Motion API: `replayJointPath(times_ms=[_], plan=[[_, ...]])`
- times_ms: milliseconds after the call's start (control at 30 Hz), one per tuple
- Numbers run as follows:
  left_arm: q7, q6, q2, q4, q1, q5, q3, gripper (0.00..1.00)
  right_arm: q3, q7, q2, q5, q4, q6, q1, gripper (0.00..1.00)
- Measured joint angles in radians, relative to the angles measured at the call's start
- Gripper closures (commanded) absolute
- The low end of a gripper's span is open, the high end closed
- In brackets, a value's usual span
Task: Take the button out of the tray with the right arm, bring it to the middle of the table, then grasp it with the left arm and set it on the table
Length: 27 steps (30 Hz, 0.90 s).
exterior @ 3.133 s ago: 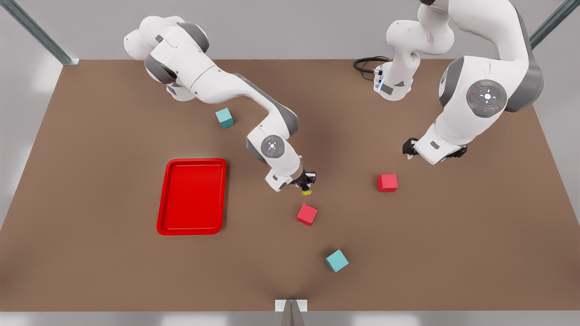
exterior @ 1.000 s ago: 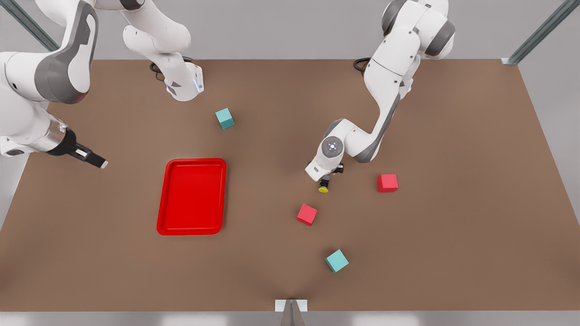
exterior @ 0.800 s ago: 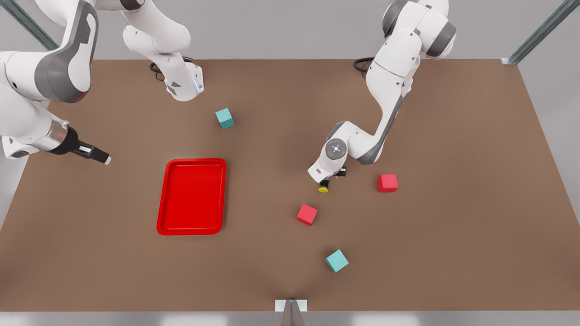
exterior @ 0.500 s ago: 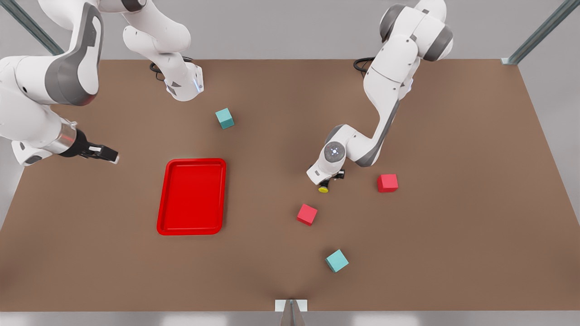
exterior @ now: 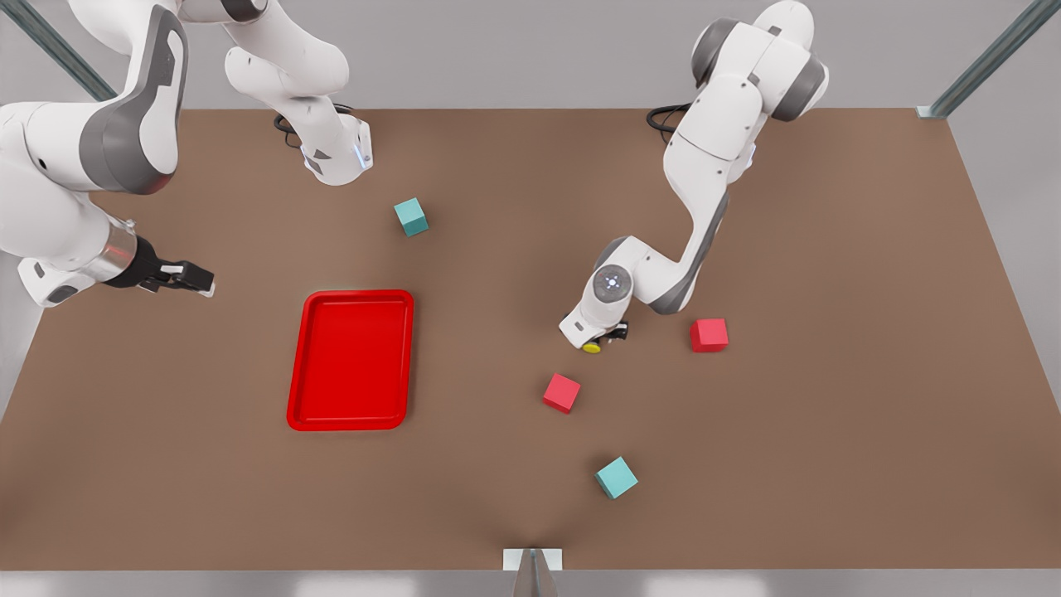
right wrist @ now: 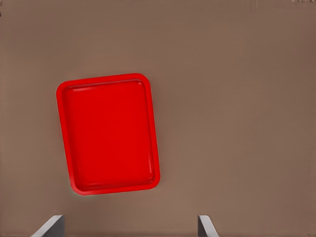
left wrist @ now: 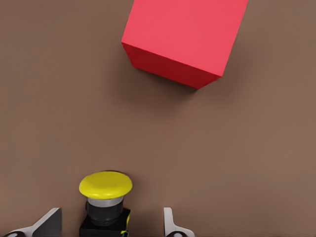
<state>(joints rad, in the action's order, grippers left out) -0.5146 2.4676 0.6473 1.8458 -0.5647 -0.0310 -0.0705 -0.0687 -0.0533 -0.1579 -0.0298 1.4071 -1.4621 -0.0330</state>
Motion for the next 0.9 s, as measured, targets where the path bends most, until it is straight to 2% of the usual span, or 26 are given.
replayJointPath(times_ms=[67, 133, 300, 367, 433, 500, 567, 633, 767, 900], plan=[[-0.002, 0.002, 0.004, 0.000, 0.000, -0.006, 0.000, 0.00, 0.000, 0.008, -0.001, 0.000, 0.000, 0.000, 0.001, 0.00], [-0.005, 0.003, 0.008, -0.001, 0.000, -0.010, 0.000, 0.14, 0.000, 0.016, 0.000, 0.000, 0.000, 0.001, 0.004, 0.00], [-0.009, 0.005, 0.009, -0.001, 0.004, -0.015, 0.000, 0.15, -0.004, 0.032, -0.001, 0.000, -0.001, 0.002, 0.020, 0.00], [-0.010, 0.005, 0.009, -0.001, 0.007, -0.017, 0.000, 0.33, -0.004, 0.037, -0.007, 0.000, -0.014, 0.001, 0.023, 0.00], [-0.011, 0.005, 0.009, -0.001, 0.008, -0.017, 0.001, 0.38, -0.005, 0.042, -0.012, 0.000, -0.023, 0.000, 0.036, 0.00], [-0.012, 0.005, 0.009, -0.001, 0.008, -0.017, 0.001, 0.39, -0.005, 0.046, -0.026, -0.002, -0.046, 0.000, 0.058, 0.00], [-0.014, 0.005, 0.009, -0.001, 0.009, -0.018, 0.001, 0.50, -0.006, 0.049, -0.032, -0.003, -0.054, -0.001, 0.067, 0.00], [-0.017, 0.004, 0.009, -0.001, 0.009, -0.020, 0.002, 0.55, -0.004, 0.051, -0.034, -0.003, -0.056, -0.001, 0.063, 0.00], [-0.027, 0.003, 0.009, -0.002, 0.008, -0.025, 0.002, 0.62, -0.003, 0.056, -0.035, -0.003, -0.057, -0.002, 0.057, 0.00], [-0.038, 0.001, 0.009, -0.002, 0.009, -0.028, 0.002, 0.62, -0.003, 0.060, -0.035, 0.000, -0.057, -0.001, 0.056, 0.00]])
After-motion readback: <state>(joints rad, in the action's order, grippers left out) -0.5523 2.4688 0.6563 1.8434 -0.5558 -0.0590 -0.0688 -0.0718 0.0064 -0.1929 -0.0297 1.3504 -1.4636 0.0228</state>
